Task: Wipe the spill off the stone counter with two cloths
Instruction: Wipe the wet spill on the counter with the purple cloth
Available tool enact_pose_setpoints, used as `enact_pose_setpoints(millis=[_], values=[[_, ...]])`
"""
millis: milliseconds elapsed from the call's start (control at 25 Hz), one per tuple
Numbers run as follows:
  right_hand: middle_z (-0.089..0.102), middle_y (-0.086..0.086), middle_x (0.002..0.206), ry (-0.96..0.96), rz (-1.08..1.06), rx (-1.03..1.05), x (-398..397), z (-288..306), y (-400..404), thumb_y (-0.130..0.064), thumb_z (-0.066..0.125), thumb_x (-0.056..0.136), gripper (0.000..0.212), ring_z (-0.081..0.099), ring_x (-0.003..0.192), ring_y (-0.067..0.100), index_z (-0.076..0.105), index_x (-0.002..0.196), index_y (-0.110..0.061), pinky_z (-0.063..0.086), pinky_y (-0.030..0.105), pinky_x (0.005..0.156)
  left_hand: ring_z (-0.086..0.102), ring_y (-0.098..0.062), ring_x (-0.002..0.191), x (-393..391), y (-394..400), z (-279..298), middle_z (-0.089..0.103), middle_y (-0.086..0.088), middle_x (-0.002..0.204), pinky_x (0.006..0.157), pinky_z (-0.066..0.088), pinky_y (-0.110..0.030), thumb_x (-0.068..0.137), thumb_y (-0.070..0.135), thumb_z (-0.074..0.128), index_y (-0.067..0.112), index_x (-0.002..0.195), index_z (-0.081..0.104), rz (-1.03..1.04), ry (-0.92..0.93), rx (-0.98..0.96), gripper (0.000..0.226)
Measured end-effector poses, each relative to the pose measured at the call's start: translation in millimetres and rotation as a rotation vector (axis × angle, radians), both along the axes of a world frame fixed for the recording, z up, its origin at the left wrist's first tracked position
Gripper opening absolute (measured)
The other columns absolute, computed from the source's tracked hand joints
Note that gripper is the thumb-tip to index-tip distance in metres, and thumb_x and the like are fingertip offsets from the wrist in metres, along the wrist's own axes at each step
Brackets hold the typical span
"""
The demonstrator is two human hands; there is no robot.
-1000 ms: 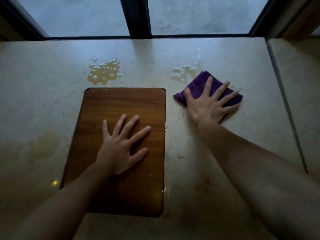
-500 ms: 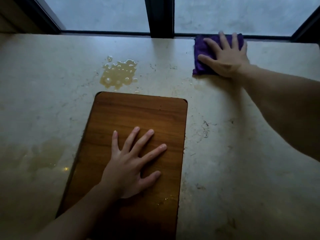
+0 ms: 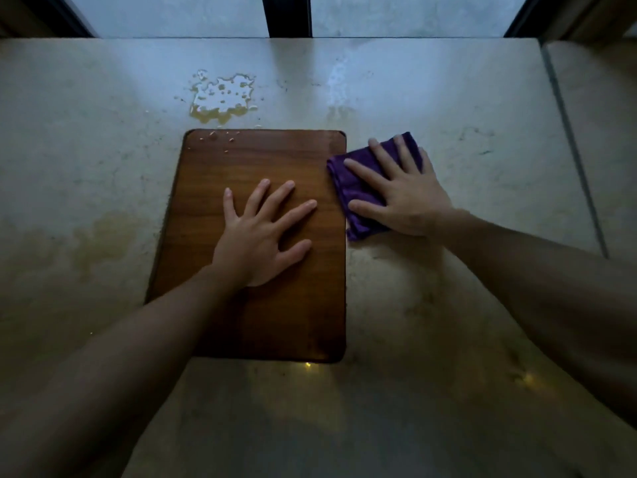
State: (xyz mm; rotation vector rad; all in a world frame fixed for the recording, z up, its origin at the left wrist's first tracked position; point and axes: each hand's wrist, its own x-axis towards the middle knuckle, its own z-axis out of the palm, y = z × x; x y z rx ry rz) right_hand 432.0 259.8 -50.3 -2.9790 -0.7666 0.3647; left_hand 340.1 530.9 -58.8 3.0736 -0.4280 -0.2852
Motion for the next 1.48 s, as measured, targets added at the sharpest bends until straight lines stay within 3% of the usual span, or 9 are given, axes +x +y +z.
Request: enact_pose_setpoints(millis=[120, 200, 360, 640, 760, 1000, 1120, 1360, 1480], values=[[0.001, 0.003, 0.167, -0.058, -0.066, 0.023, -113.8, -3.4, -4.5, -0.085, 0.011, 0.084, 0.078, -0.004, 0.151, 0.039, 0.001, 0.153, -0.051, 0.004, 0.064, 0.118, 0.005, -0.031, 0.152, -9.6, -4.4, 0.3, 0.008, 0.003, 0.166, 0.111, 0.006, -0.074, 0.091, 0.074, 0.013, 0.052, 0.151, 0.007, -0.007, -0.083, 0.045, 0.064], [-0.005, 0.0, 0.167, -0.028, -0.145, 0.029, -184.8, -3.3, -2.9, -0.085, 0.013, 0.084, 0.078, -0.008, 0.151, 0.038, -0.001, 0.152, -0.052, 0.0, 0.063, 0.118, 0.015, -0.034, 0.149, -27.9, -12.4, 8.7, 0.019, -0.003, 0.164, 0.111, 0.013, -0.072, 0.093, 0.068, 0.011, 0.043, 0.153, 0.016, 0.06, -0.132, 0.098, 0.065], [-0.021, -0.004, 0.164, 0.041, -0.391, -0.005, -315.1, 3.6, 7.1, -0.089, 0.002, 0.076, 0.08, -0.027, 0.148, 0.032, -0.018, 0.146, -0.057, -0.006, 0.062, 0.118, 0.005, -0.035, 0.15, -82.4, -6.0, 21.5, 0.006, 0.002, 0.165, 0.11, 0.017, -0.071, 0.098, 0.062, 0.021, 0.041, 0.153, 0.011, 0.123, 0.08, 0.009, 0.06], [-0.016, 0.009, 0.165, 0.149, -1.086, 0.016, -454.8, 9.7, 93.6, -0.085, 0.01, 0.083, 0.085, -0.018, 0.148, 0.043, -0.019, 0.151, -0.043, 0.002, 0.069, 0.114, 0.005, -0.033, 0.149, -109.3, 60.0, 23.7, 0.005, 0.003, 0.163, 0.111, 0.017, -0.07, 0.095, 0.066, 0.03, 0.039, 0.15, 0.018, 0.166, 0.135, -0.057, 0.063], [-0.029, 0.014, 0.16, 0.25, -1.266, 0.101, -441.4, 10.2, 154.6, -0.084, 0.003, 0.078, 0.092, -0.03, 0.142, 0.047, -0.024, 0.151, -0.036, 0.006, 0.073, 0.111, 0.004, -0.031, 0.149, -108.9, 74.4, 14.9, 0.006, 0.0, 0.163, 0.113, 0.015, -0.068, 0.093, 0.068, 0.028, 0.037, 0.15, 0.019, 0.197, 0.071, -0.032, 0.065], [-0.029, 0.022, 0.159, 0.169, -1.195, 0.101, -357.1, -0.1, 178.2, -0.083, 0.0, 0.082, 0.091, -0.028, 0.141, 0.051, -0.026, 0.152, -0.03, 0.009, 0.074, 0.109, 0.005, -0.039, 0.15, -65.4, 91.1, 8.4, 0.01, -0.003, 0.164, 0.111, 0.009, -0.072, 0.087, 0.076, 0.027, 0.041, 0.149, 0.023, 0.082, -0.076, 0.014, 0.072], [-0.027, 0.021, 0.16, 0.13, -1.16, 0.11, -280.0, -4.1, 170.8, -0.084, 0.001, 0.08, 0.093, -0.025, 0.143, 0.052, -0.027, 0.151, -0.03, 0.003, 0.075, 0.109, 0.01, -0.042, 0.148, -29.0, 126.7, 6.2, 0.014, -0.005, 0.164, 0.109, 0.011, -0.076, 0.085, 0.079, 0.019, 0.043, 0.149, 0.022, 0.154, -0.085, 0.037, 0.074], [0.009, 0.025, 0.162, -0.035, -1.037, 0.073, -168.5, -5.9, 155.7, -0.077, 0.022, 0.088, 0.089, 0.005, 0.145, 0.055, 0.013, 0.157, -0.022, 0.013, 0.078, 0.105, 0.013, -0.043, 0.147, -19.0, 155.0, -5.2, 0.018, -0.007, 0.163, 0.108, 0.012, -0.076, 0.086, 0.079, 0.012, 0.045, 0.152, 0.022, 0.147, -0.073, 0.048, 0.074], [0.001, 0.021, 0.164, -0.012, -0.958, 0.034, -60.9, -4.3, 139.0, -0.076, 0.018, 0.088, 0.086, -0.002, 0.147, 0.052, 0.005, 0.158, -0.027, 0.009, 0.077, 0.109, 0.014, -0.043, 0.147, -17.5, 155.3, -3.4, 0.019, -0.007, 0.163, 0.108, 0.011, -0.077, 0.087, 0.079, 0.016, 0.044, 0.152, 0.024, 0.156, -0.035, 0.016, 0.074]])
